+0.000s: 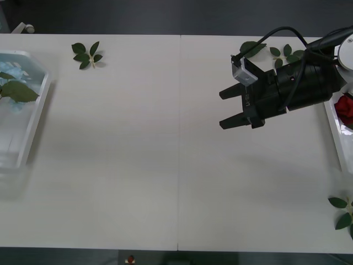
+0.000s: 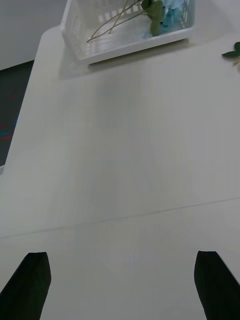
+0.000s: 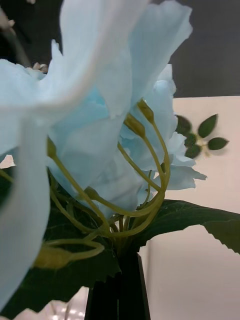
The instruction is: Put the red flowers into the right box and the blue flowers into the left box
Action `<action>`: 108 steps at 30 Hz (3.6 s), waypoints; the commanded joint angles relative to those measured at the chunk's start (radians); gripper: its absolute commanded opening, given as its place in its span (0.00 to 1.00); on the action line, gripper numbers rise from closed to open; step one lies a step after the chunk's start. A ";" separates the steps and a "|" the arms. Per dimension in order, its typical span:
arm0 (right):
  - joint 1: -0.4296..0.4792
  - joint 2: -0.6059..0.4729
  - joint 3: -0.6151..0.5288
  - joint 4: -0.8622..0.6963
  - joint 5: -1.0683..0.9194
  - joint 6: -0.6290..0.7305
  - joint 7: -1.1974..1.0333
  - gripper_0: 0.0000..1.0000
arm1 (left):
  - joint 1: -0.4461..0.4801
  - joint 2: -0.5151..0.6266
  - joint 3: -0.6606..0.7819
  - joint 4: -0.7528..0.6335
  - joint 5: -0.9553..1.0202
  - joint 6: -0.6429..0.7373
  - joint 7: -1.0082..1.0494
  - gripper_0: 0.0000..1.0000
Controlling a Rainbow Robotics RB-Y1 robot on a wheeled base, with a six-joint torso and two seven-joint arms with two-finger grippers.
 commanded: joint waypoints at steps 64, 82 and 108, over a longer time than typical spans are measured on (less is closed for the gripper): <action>-0.011 0.002 -0.011 -0.017 -0.005 -0.009 0.007 0.83 | 0.485 0.080 -0.074 0.080 0.946 -0.323 -0.394 0.77; -0.011 0.002 -0.011 -0.017 -0.005 -0.009 0.007 0.83 | 0.225 0.169 -0.763 -0.080 1.262 -0.806 -0.726 0.77; -0.011 0.002 -0.011 -0.017 -0.005 -0.009 0.007 0.83 | 0.166 0.201 -1.050 -0.202 1.391 -1.154 -0.968 0.77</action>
